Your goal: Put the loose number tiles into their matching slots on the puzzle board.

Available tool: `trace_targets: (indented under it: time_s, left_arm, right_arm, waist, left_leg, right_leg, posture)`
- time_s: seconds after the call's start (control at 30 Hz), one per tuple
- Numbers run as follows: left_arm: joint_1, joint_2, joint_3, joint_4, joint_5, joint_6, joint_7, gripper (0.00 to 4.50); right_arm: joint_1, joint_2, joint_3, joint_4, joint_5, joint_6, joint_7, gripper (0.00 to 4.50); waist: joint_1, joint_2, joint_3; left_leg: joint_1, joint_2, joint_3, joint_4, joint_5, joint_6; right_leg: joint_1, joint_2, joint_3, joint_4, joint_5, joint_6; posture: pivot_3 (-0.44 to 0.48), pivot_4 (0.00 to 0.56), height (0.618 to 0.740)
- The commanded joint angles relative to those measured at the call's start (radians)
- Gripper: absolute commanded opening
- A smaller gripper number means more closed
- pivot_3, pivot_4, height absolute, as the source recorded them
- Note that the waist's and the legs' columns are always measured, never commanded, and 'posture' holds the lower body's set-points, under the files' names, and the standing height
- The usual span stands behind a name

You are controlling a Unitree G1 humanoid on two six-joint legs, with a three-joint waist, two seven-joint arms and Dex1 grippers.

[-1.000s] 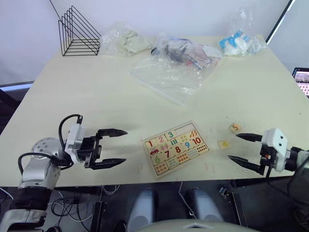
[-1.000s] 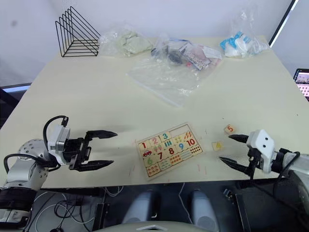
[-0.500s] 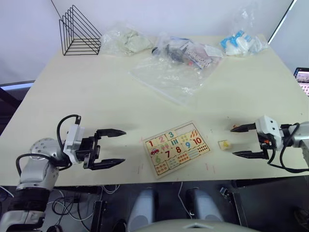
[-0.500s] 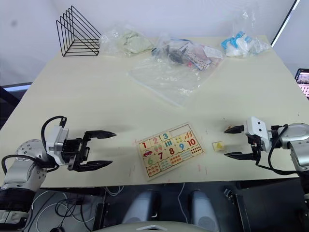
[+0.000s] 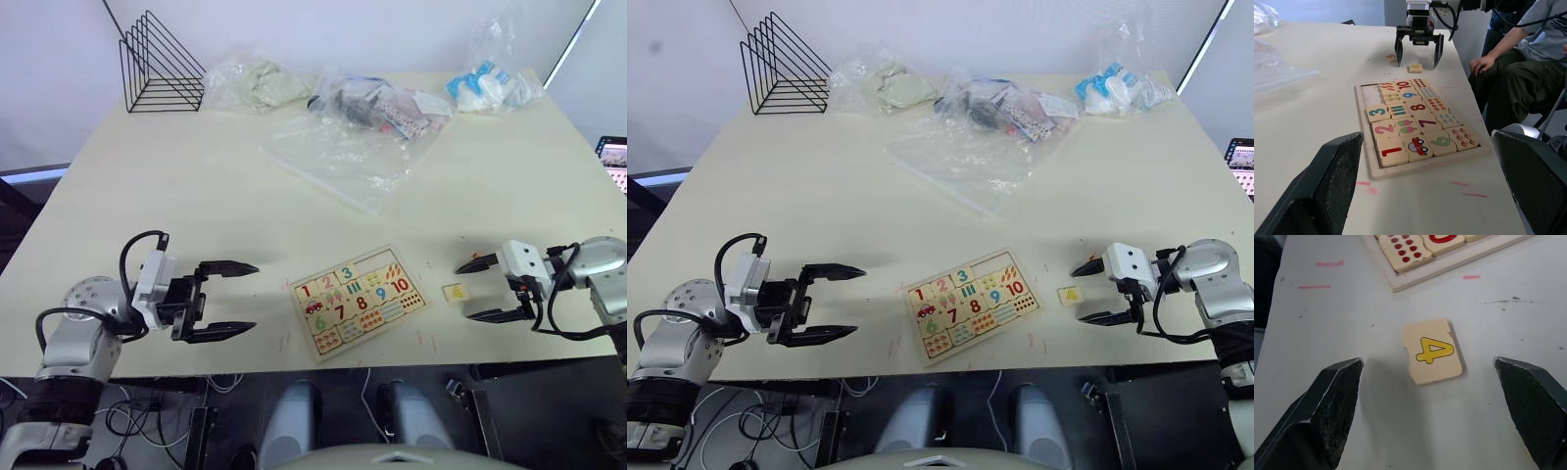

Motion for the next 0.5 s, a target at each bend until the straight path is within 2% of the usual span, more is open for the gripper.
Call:
trace_targets:
  time_s: [0.03, 0.13, 0.23, 0.3, 0.37, 0.4, 0.43, 0.5]
  left_arm:
    - [-0.019, 0.028, -0.009, 0.002, -0.019, -0.021, -0.030, 4.50]
    - [-0.023, 0.035, -0.016, 0.011, -0.022, -0.025, -0.030, 4.50]
    - [-0.019, 0.045, -0.023, 0.010, -0.029, -0.028, -0.030, 4.50]
    - [-0.021, 0.051, -0.027, 0.012, -0.032, -0.030, -0.030, 4.50]
    - [-0.023, 0.057, -0.029, 0.014, -0.035, -0.032, -0.030, 4.50]
    - [-0.023, 0.059, -0.030, 0.015, -0.037, -0.032, -0.030, 4.50]
    - [-0.023, 0.062, -0.031, 0.015, -0.039, -0.033, -0.030, 4.50]
    - [-0.023, 0.066, -0.033, 0.015, -0.042, -0.035, -0.030, 4.50]
  right_arm:
    - [-0.026, 0.008, -0.007, 0.022, 0.000, -0.042, 0.011, 4.48]
    - [-0.041, 0.011, 0.007, 0.050, -0.008, -0.060, 0.023, 4.48]
    - [-0.055, 0.003, 0.031, 0.080, -0.020, -0.084, 0.027, 3.73]
    - [-0.065, 0.001, 0.042, 0.091, -0.018, -0.081, 0.027, 2.70]
    - [-0.074, 0.002, 0.048, 0.103, -0.018, -0.088, 0.027, 1.90]
    - [-0.078, 0.003, 0.049, 0.108, -0.017, -0.091, 0.027, 1.22]
    - [-0.081, 0.004, 0.050, 0.112, -0.016, -0.093, 0.027, 0.92]
    - [-0.084, 0.006, 0.049, 0.114, -0.011, -0.095, 0.027, 0.85]
  waist:
    - [0.000, 0.000, 0.000]
    - [0.000, 0.000, 0.000]
    - [0.000, 0.000, 0.000]
    - [0.000, 0.000, 0.000]
    - [0.000, 0.000, 0.000]
    - [0.000, 0.000, 0.000]
    - [0.000, 0.000, 0.000]
    - [0.000, 0.000, 0.000]
  left_leg:
    - [0.000, 0.000, 0.000, 0.000, 0.000, 0.000]
    - [0.000, 0.000, 0.000, 0.000, 0.000, 0.000]
    - [0.000, 0.000, 0.000, 0.000, 0.000, 0.000]
    - [0.000, 0.000, 0.000, 0.000, 0.000, 0.000]
    - [0.000, 0.000, 0.000, 0.000, 0.000, 0.000]
    - [0.000, 0.000, 0.000, 0.000, 0.000, 0.000]
    - [0.000, 0.000, 0.000, 0.000, 0.000, 0.000]
    - [0.001, 0.000, 0.000, 0.000, 0.000, 0.000]
  right_leg:
    - [0.000, 0.000, 0.000, 0.000, 0.000, 0.000]
    - [0.000, 0.000, 0.000, 0.000, 0.000, 0.000]
    - [0.000, 0.000, 0.000, 0.000, 0.000, 0.000]
    - [0.000, 0.000, 0.000, 0.000, 0.000, 0.000]
    - [0.000, 0.000, 0.000, 0.000, 0.000, 0.000]
    - [0.000, 0.000, 0.000, 0.000, 0.000, 0.000]
    - [0.000, 0.000, 0.000, 0.000, 0.000, 0.000]
    - [0.000, 0.000, 0.000, 0.000, 0.000, 0.000]
  posture:
    - [0.000, 0.150, 0.740]
    - [0.000, 0.150, 0.740]
    - [0.000, 0.150, 0.740]
    - [0.000, 0.150, 0.740]
    - [0.000, 0.150, 0.740]
    - [0.000, 0.150, 0.740]
    - [0.000, 0.150, 0.740]
    - [0.000, 0.150, 0.740]
